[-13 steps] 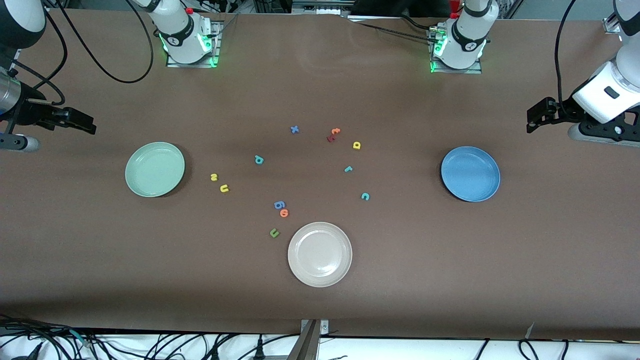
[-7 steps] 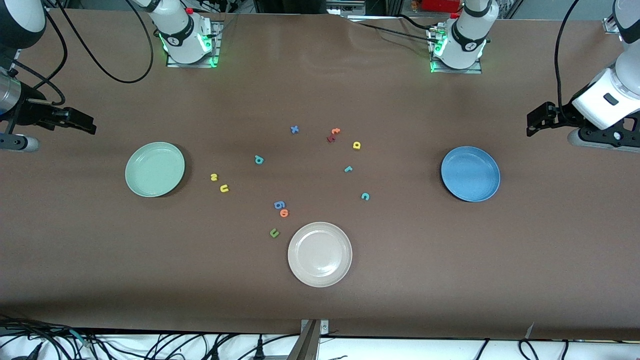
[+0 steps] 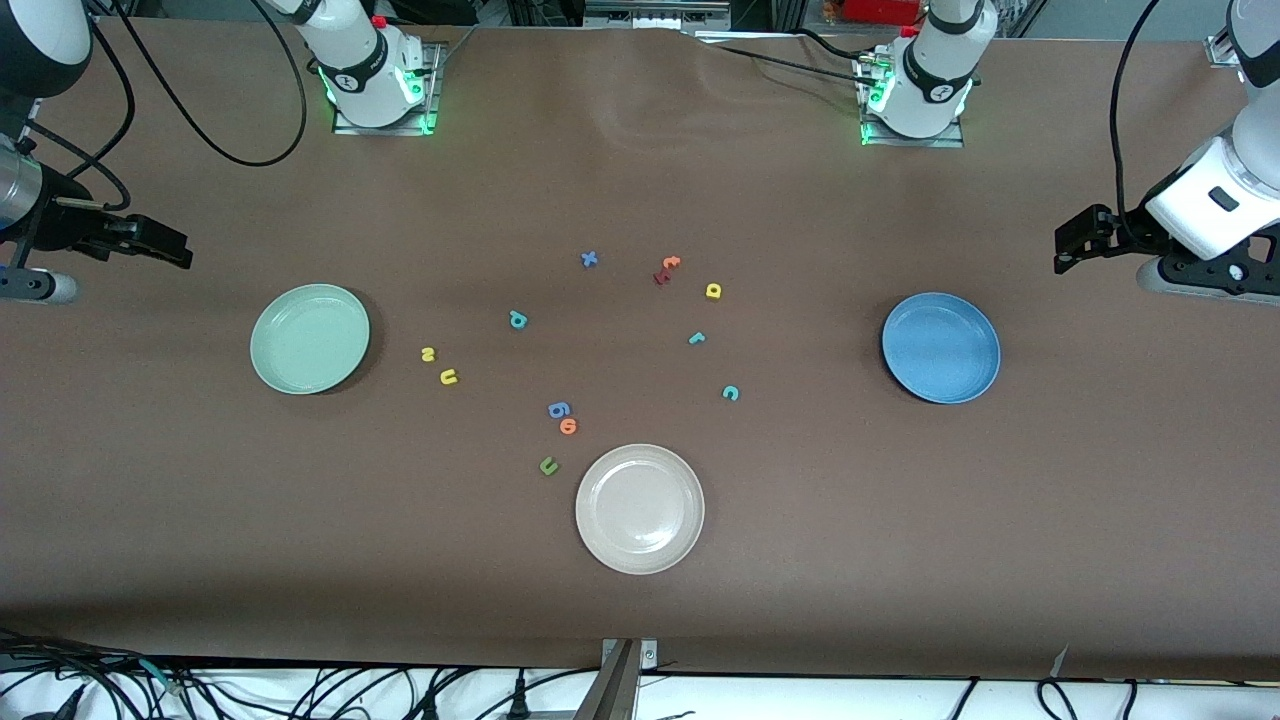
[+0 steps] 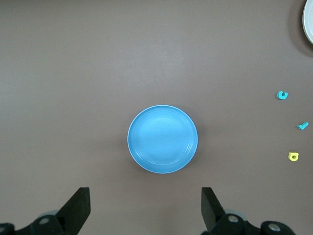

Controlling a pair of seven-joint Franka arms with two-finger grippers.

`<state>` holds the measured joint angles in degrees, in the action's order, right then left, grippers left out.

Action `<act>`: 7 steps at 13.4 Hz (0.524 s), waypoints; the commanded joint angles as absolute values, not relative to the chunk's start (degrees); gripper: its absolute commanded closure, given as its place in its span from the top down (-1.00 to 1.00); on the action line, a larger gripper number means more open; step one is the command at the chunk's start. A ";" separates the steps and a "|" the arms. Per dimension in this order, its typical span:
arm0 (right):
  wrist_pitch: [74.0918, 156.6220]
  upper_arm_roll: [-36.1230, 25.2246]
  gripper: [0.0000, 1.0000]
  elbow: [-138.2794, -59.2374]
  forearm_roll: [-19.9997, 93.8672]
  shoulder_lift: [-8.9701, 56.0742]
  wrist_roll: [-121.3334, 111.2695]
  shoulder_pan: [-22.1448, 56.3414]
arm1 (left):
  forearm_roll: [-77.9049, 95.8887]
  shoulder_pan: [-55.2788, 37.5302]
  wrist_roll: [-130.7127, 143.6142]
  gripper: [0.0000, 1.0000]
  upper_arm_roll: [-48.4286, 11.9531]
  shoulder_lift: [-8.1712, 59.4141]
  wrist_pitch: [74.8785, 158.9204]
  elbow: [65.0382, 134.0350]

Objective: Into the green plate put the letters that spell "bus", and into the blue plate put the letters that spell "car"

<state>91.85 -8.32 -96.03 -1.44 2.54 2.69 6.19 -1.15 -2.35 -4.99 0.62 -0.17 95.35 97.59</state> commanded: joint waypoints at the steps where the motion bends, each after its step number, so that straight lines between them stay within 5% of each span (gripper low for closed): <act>1: 91.32 -8.35 1.00 -94.83 -1.14 3.08 3.34 6.15 | -0.70 -2.02 -5.10 1.00 0.35 0.70 94.92 95.89; 7: 91.41 -8.44 1.00 -94.83 -1.06 3.08 3.34 6.07 | -0.70 -2.02 -5.10 1.00 0.35 1.05 95.01 95.80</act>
